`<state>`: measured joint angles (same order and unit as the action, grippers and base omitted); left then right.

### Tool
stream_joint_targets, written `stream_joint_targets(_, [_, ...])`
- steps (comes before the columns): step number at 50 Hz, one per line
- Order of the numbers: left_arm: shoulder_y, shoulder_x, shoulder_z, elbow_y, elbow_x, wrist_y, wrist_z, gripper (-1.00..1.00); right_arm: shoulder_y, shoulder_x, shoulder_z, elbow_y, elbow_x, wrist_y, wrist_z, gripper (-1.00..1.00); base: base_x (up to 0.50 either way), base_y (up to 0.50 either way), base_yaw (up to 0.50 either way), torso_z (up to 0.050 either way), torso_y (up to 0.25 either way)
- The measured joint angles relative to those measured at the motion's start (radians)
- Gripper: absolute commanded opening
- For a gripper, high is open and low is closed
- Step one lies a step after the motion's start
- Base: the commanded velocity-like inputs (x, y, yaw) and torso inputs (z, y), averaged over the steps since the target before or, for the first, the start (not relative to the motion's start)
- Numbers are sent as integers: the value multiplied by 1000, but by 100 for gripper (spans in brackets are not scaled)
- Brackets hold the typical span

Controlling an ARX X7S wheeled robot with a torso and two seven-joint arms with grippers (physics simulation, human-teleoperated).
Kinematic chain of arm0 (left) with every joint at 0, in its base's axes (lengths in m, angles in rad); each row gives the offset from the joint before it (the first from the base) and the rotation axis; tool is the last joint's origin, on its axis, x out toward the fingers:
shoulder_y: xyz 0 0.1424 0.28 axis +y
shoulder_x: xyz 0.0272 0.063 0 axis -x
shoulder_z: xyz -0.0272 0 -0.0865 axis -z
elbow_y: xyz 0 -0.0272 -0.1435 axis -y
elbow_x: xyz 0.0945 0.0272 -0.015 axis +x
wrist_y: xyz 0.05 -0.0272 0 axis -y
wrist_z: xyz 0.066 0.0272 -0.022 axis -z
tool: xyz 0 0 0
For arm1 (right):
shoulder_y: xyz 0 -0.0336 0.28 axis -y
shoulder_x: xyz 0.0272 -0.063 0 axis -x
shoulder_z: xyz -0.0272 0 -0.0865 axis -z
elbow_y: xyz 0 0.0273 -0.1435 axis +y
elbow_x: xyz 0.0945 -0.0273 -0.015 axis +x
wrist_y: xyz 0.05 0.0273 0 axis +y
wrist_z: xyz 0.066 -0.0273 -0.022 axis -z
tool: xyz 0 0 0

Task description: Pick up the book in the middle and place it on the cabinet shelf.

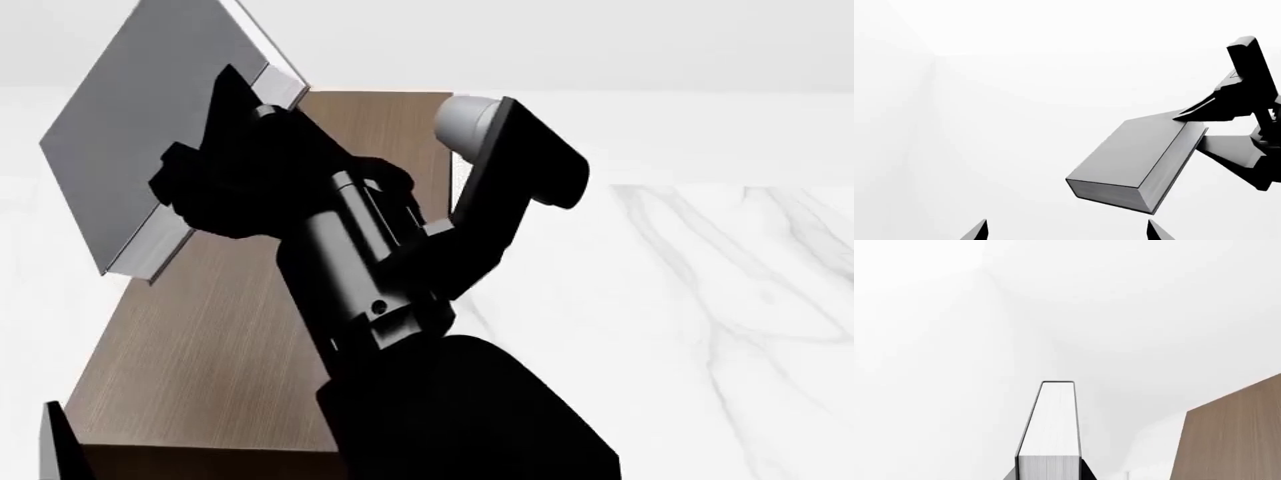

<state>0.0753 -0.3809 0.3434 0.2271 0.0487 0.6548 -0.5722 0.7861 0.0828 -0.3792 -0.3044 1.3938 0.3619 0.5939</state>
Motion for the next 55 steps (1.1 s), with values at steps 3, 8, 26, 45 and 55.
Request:
stream_joint_targets(3, [1, -2, 0, 8, -1, -7, 0, 100, 5, -4, 5, 15, 16, -9, -3, -100, 0, 0, 0, 0, 0])
stream_joint_targets(8, [2, -4, 0, 18, -3, -15, -1, 100, 11, -10, 10, 39, 35, -25, -7, -100, 0, 0, 0, 0, 2])
stream_joint_targets(26, [4, -10, 6, 24, -5, -19, -2, 100, 26, -22, -6, 145, 57, -74, -1, -100, 0, 0, 0, 1, 1])
stream_joint_targets(45, [1, -13, 12, 16, -4, -11, -4, 100, 11, -11, -70, 199, 60, -80, 43, -100, 0, 0, 0, 0, 2])
stream_joint_targets(55, [4, -16, 13, 24, -3, -16, -6, 100, 2, -1, -97, 208, 59, -88, 49, -100, 0, 0, 0, 0, 1])
